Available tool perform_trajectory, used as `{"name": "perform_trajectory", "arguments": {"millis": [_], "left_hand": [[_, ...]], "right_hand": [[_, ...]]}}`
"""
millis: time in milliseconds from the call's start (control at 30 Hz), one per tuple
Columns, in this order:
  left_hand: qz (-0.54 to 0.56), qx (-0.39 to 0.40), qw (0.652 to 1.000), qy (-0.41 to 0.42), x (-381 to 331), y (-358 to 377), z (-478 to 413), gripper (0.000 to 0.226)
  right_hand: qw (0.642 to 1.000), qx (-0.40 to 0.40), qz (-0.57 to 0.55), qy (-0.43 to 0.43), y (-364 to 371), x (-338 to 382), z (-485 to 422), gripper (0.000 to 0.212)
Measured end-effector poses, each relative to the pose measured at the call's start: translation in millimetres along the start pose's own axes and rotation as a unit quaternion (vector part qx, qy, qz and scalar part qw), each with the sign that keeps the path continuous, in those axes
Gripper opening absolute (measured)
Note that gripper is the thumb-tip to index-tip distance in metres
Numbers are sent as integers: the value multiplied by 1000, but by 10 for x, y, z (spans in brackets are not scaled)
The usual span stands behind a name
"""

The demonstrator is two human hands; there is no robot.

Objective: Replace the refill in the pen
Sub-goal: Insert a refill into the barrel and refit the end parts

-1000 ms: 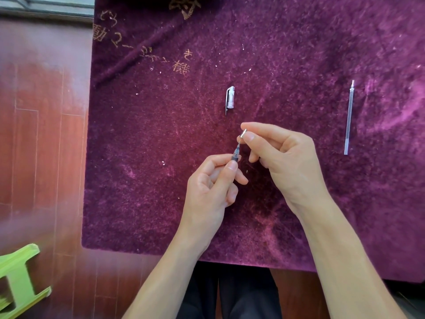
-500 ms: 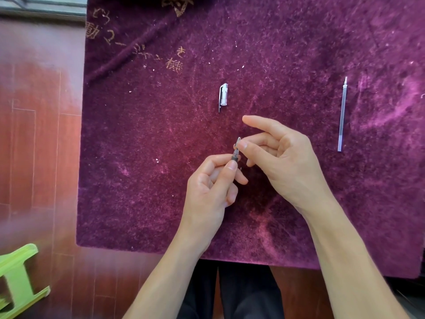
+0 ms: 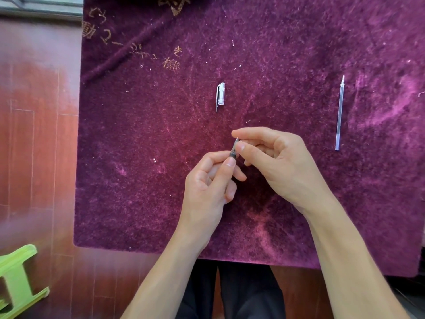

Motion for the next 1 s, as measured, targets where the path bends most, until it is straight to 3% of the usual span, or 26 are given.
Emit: {"name": "perform_trajectory", "arguments": {"millis": [300,600,833,1000], "left_hand": [[2,-2,1000,7,-21,-7,14,18],[9,0,1000,8,-12,-47,44,19],[14,7,1000,7,-27,-36,47,19],[14,12,1000,12,-38,-41,37,18]], "right_hand": [[1000,-13,-1,16,82,14,31,9],[999,0,-37,-13,111,-69,69,17],[997,-20,-68,-18,162,-23,99,7],[997,-19,-67,-20,144,-48,75,17]]}}
Point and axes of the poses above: each hand's wrist, its own z-axis away from the middle knuckle, its own y-axis out of the palm, x = y × z, the point moved 2 cm from there along -z, towards the middle knuckle, and after that the axes turned 5 degrees about -y, right-handed, at the moved point
